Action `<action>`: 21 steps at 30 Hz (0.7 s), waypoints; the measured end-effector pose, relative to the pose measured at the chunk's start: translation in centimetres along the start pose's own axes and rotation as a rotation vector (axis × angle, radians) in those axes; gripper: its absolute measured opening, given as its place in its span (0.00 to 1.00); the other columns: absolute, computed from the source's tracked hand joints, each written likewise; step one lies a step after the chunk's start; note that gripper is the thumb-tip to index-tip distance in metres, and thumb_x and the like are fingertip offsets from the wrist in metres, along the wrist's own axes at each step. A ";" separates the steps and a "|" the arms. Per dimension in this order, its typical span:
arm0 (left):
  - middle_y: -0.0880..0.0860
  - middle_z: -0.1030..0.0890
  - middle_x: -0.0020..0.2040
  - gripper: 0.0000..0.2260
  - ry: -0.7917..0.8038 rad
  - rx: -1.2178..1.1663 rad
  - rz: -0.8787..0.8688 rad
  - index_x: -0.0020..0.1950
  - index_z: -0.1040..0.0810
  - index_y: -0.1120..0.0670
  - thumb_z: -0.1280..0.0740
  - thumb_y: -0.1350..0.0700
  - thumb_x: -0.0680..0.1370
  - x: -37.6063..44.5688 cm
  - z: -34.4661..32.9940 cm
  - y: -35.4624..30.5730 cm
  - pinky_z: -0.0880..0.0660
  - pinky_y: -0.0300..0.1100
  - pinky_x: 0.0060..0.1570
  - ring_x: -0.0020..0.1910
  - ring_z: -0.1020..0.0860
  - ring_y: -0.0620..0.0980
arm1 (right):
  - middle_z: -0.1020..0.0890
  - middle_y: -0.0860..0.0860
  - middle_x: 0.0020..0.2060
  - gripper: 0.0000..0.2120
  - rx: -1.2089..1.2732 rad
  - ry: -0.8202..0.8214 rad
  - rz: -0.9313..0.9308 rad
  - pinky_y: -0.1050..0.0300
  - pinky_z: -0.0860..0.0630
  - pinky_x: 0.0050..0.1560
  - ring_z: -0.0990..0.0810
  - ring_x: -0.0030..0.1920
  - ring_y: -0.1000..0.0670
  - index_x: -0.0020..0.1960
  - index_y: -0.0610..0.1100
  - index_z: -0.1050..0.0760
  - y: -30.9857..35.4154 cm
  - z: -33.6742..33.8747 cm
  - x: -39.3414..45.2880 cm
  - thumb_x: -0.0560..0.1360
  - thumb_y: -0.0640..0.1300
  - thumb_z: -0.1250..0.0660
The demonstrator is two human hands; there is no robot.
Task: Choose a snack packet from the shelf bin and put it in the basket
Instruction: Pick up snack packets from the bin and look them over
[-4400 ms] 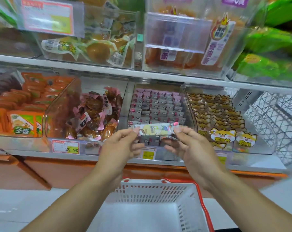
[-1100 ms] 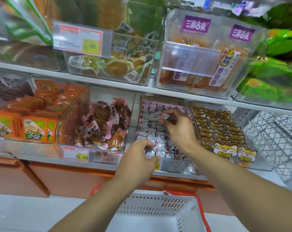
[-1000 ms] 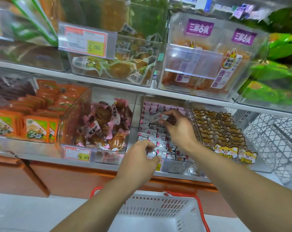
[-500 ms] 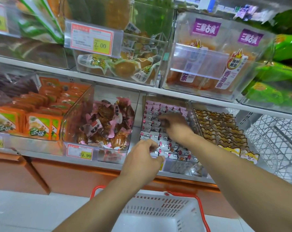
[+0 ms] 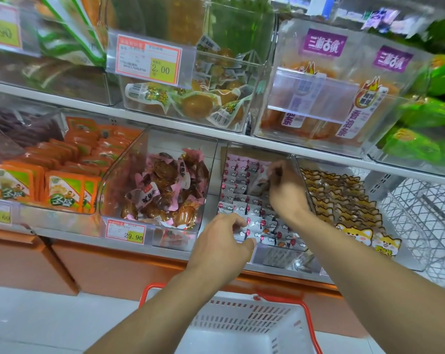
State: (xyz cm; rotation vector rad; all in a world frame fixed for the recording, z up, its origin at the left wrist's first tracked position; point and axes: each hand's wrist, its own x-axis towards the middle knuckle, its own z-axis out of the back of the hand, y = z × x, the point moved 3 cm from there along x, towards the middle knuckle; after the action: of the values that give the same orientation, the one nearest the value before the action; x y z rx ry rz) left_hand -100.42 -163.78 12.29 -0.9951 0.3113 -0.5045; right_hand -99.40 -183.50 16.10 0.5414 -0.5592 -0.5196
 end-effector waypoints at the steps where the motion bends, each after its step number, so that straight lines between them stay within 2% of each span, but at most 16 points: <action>1: 0.39 0.24 0.54 0.12 -0.004 -0.011 0.002 0.57 0.23 0.42 0.26 0.47 0.76 0.0 0.1 0.0 0.24 0.39 0.53 0.48 0.23 0.38 | 0.21 0.52 0.43 0.07 0.079 -0.063 -0.009 0.56 0.24 0.32 0.21 0.37 0.55 0.53 0.48 0.30 0.2 0.8 -0.5 0.83 0.37 0.41; 3: 0.41 0.23 0.52 0.10 -0.010 -0.061 0.014 0.57 0.23 0.43 0.27 0.49 0.77 0.1 0.2 0.0 0.24 0.39 0.50 0.48 0.23 0.40 | 0.20 0.54 0.41 0.04 0.294 -0.176 -0.073 0.64 0.28 0.30 0.21 0.35 0.60 0.52 0.50 0.29 0.6 2.5 -1.9 0.84 0.42 0.39; 4: 0.42 0.22 0.51 0.09 -0.017 -0.109 0.027 0.57 0.24 0.44 0.28 0.50 0.78 0.1 0.3 -0.1 0.23 0.41 0.49 0.46 0.22 0.42 | 0.20 0.56 0.41 0.04 0.392 -0.222 -0.109 0.66 0.27 0.32 0.21 0.35 0.61 0.51 0.51 0.28 0.7 3.3 -2.8 0.84 0.44 0.38; 6: 0.44 0.21 0.47 0.09 -0.025 -0.232 0.050 0.59 0.24 0.46 0.30 0.52 0.80 0.1 0.5 -0.3 0.22 0.42 0.45 0.41 0.21 0.44 | 0.18 0.55 0.44 0.05 0.544 -0.273 -0.171 0.61 0.25 0.41 0.19 0.42 0.58 0.49 0.54 0.26 0.7 4.8 -5.2 0.83 0.46 0.37; 8: 0.46 0.19 0.44 0.10 -0.023 -0.355 0.078 0.62 0.24 0.47 0.33 0.53 0.81 0.1 0.7 -0.5 0.22 0.42 0.42 0.37 0.20 0.45 | 0.15 0.52 0.46 0.05 0.746 -0.221 -0.274 0.57 0.20 0.46 0.16 0.49 0.52 0.50 0.51 0.24 0.6 5.6 -7.9 0.83 0.43 0.37; 10: 0.50 0.15 0.48 0.09 -0.004 -0.458 0.126 0.61 0.22 0.47 0.32 0.52 0.82 -0.1 0.8 -0.7 0.18 0.49 0.50 0.43 0.16 0.52 | 0.13 0.50 0.45 0.05 0.908 -0.117 -0.423 0.58 0.17 0.44 0.15 0.48 0.50 0.53 0.43 0.23 0.3 5.5 -10.4 0.83 0.40 0.38; 12: 0.50 0.13 0.50 0.05 0.010 -0.569 0.186 0.55 0.17 0.47 0.31 0.52 0.81 -0.4 0.8 -0.8 0.18 0.54 0.54 0.48 0.15 0.55 | 0.13 0.49 0.43 0.06 0.999 -0.040 -0.549 0.58 0.16 0.45 0.15 0.45 0.50 0.55 0.39 0.22 -0.1 5.1 -12.3 0.83 0.39 0.37; 15: 0.50 0.13 0.44 0.06 0.008 -0.712 0.253 0.47 0.13 0.52 0.30 0.55 0.80 -0.9 0.7 -0.5 0.17 0.43 0.46 0.41 0.15 0.44 | 0.13 0.51 0.37 0.04 1.194 -0.012 -0.665 0.62 0.16 0.43 0.13 0.43 0.54 0.53 0.38 0.23 -0.4 4.7 -13.6 0.82 0.37 0.37; 17: 0.54 0.13 0.45 0.10 0.032 -0.769 0.286 0.50 0.14 0.57 0.29 0.51 0.79 -1.1 0.4 -0.1 0.19 0.46 0.52 0.46 0.14 0.49 | 0.12 0.49 0.38 0.04 1.250 0.001 -0.694 0.63 0.17 0.43 0.13 0.44 0.52 0.52 0.38 0.23 -0.7 4.5 -13.8 0.82 0.37 0.36; 19: 0.60 0.14 0.51 0.16 0.047 -0.843 0.301 0.51 0.14 0.58 0.24 0.46 0.72 -1.3 0.4 0.2 0.19 0.49 0.57 0.53 0.16 0.55 | 0.13 0.47 0.41 0.04 1.260 0.012 -0.715 0.61 0.16 0.46 0.13 0.45 0.51 0.51 0.38 0.22 -1.0 4.4 -13.6 0.81 0.37 0.35; 21: 0.60 0.14 0.53 0.21 0.034 -0.901 0.293 0.49 0.12 0.55 0.21 0.45 0.62 -1.7 0.4 0.3 0.18 0.46 0.55 0.54 0.17 0.54 | 0.14 0.44 0.45 0.04 1.268 0.028 -0.729 0.60 0.16 0.47 0.13 0.46 0.50 0.49 0.39 0.21 -1.3 4.3 -13.4 0.81 0.36 0.34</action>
State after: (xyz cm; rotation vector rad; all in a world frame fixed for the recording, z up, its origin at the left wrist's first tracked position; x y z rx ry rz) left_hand -101.56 -162.50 12.27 -1.7751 0.7373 -0.0886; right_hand -112.13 -178.00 13.73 2.0024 -0.6160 -0.8078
